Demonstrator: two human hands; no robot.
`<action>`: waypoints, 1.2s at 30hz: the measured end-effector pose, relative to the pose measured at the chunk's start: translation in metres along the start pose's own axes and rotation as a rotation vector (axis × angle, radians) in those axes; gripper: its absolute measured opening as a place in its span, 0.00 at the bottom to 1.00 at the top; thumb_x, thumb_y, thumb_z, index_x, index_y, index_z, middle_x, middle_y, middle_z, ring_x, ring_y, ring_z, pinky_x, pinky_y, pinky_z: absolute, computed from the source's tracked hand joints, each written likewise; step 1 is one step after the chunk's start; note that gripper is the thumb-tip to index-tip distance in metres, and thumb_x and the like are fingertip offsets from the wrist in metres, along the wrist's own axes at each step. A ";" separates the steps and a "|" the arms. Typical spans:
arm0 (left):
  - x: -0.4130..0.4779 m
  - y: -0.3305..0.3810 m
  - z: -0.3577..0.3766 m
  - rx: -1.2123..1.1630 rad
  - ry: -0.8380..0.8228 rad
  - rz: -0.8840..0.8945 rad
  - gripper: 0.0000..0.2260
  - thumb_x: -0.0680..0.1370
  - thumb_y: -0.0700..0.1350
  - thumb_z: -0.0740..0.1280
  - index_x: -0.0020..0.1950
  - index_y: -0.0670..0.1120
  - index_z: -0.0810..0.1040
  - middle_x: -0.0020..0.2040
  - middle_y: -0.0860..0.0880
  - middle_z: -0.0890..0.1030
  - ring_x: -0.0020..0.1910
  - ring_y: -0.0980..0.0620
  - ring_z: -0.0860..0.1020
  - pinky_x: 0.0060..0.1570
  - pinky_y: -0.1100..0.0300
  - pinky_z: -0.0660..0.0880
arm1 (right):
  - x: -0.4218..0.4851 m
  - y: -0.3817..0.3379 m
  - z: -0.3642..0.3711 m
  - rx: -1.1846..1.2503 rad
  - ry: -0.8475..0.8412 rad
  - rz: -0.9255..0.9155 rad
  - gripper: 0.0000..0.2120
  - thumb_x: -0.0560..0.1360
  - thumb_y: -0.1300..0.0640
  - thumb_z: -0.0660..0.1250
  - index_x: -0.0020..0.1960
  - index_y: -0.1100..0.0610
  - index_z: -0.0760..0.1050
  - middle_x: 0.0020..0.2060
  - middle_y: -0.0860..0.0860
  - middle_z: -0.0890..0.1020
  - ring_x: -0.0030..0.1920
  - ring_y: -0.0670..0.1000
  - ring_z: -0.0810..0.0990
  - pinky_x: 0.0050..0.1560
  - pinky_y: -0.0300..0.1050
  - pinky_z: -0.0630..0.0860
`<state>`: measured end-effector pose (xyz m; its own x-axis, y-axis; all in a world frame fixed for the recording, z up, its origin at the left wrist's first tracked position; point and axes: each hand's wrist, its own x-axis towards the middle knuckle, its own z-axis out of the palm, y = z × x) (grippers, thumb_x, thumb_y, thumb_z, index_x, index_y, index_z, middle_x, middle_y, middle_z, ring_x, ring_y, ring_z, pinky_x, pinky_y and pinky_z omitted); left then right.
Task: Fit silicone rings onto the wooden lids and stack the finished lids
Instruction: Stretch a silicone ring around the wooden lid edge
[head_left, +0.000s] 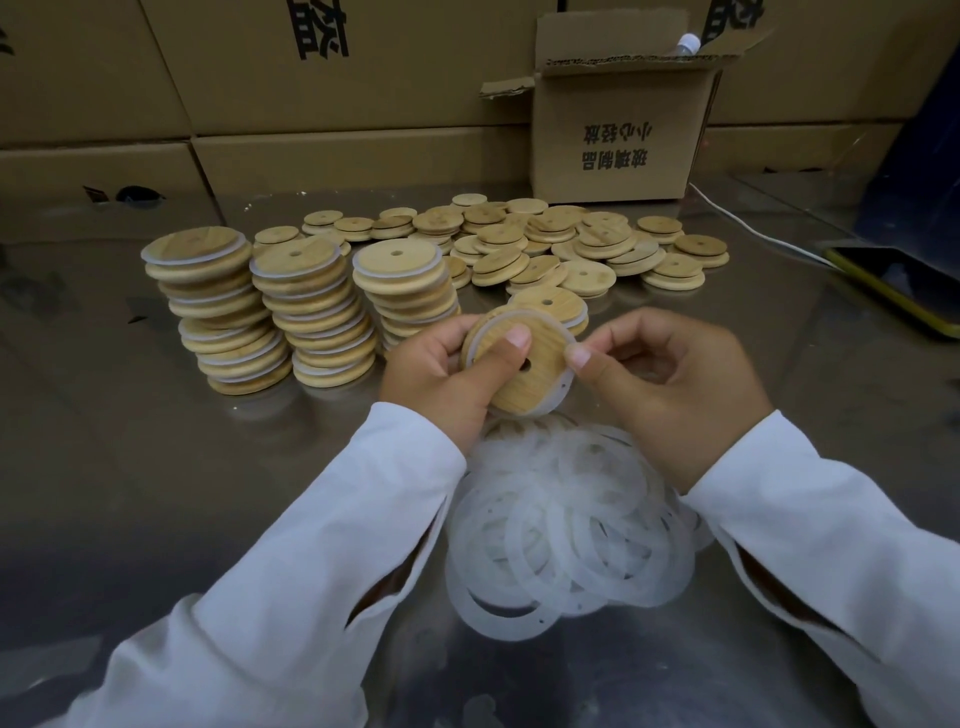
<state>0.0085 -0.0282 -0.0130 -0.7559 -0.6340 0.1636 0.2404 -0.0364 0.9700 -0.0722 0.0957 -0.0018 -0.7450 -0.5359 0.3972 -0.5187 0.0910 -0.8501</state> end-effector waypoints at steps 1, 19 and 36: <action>0.000 0.000 0.000 -0.005 0.014 -0.001 0.03 0.70 0.42 0.69 0.43 0.46 0.81 0.39 0.45 0.84 0.43 0.46 0.82 0.48 0.50 0.79 | -0.001 0.000 0.003 0.011 0.018 0.002 0.03 0.67 0.54 0.70 0.37 0.52 0.77 0.33 0.46 0.81 0.36 0.44 0.78 0.41 0.35 0.75; 0.003 -0.002 -0.001 -0.038 -0.055 -0.057 0.10 0.71 0.34 0.68 0.48 0.47 0.79 0.38 0.50 0.84 0.40 0.53 0.82 0.42 0.59 0.79 | 0.002 0.007 0.002 -0.144 0.015 -0.023 0.08 0.72 0.56 0.67 0.35 0.49 0.73 0.33 0.47 0.80 0.38 0.51 0.80 0.46 0.48 0.78; -0.005 0.001 0.001 0.304 -0.090 0.130 0.05 0.72 0.40 0.70 0.40 0.50 0.80 0.30 0.57 0.81 0.33 0.61 0.79 0.37 0.69 0.76 | -0.002 0.003 -0.001 -0.390 -0.008 -0.185 0.04 0.71 0.49 0.62 0.38 0.46 0.70 0.34 0.43 0.79 0.38 0.45 0.78 0.41 0.44 0.75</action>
<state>0.0118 -0.0246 -0.0126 -0.7850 -0.5466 0.2916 0.1560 0.2811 0.9469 -0.0729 0.0975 -0.0049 -0.6223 -0.5795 0.5263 -0.7639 0.3025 -0.5701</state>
